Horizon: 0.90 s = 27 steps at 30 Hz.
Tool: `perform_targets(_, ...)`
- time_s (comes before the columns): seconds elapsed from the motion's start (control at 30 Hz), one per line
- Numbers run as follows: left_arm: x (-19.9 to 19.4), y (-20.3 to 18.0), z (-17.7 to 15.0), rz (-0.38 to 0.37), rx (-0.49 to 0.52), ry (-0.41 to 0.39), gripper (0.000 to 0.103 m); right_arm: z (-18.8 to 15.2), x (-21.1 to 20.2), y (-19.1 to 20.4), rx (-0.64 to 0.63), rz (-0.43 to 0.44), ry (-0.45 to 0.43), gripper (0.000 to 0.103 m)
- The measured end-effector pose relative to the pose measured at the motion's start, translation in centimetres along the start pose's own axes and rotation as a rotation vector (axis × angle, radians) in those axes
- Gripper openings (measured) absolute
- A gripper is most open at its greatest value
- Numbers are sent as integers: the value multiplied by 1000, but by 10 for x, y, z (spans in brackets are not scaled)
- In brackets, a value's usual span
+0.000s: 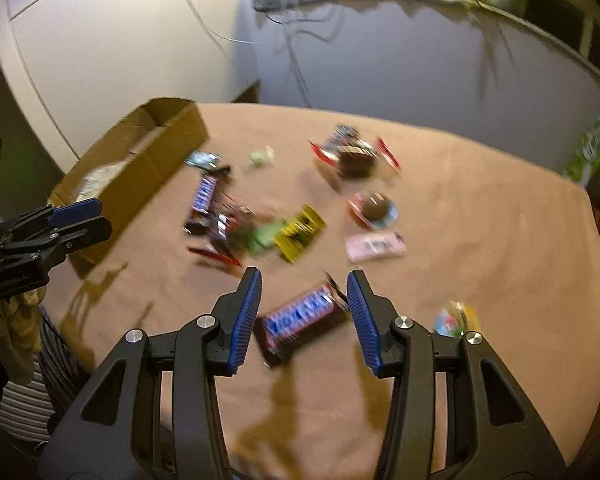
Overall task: Organize snacks
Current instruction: 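Grasp the large Snickers bar with the right gripper while the left grasps the red-wrapped candy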
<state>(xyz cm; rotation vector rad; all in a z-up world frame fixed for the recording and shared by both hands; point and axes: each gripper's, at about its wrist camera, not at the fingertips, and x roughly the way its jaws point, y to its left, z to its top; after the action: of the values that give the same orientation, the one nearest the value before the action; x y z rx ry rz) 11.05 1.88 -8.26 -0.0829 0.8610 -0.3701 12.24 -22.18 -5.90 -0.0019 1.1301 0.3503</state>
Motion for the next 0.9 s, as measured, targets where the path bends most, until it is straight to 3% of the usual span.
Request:
perform_targets(0.23, 30, -29, 7, -27, 33, 43, 55, -18, 8, -15, 48, 28, 32, 47)
perform_targets(0.63, 63, -34, 16, -39, 20, 94, 55, -25, 39, -7, 129, 106, 107, 47)
perform_targets(0.9, 81, -31, 16, -39, 29, 131, 39, -14, 60, 4, 86, 53, 117, 46)
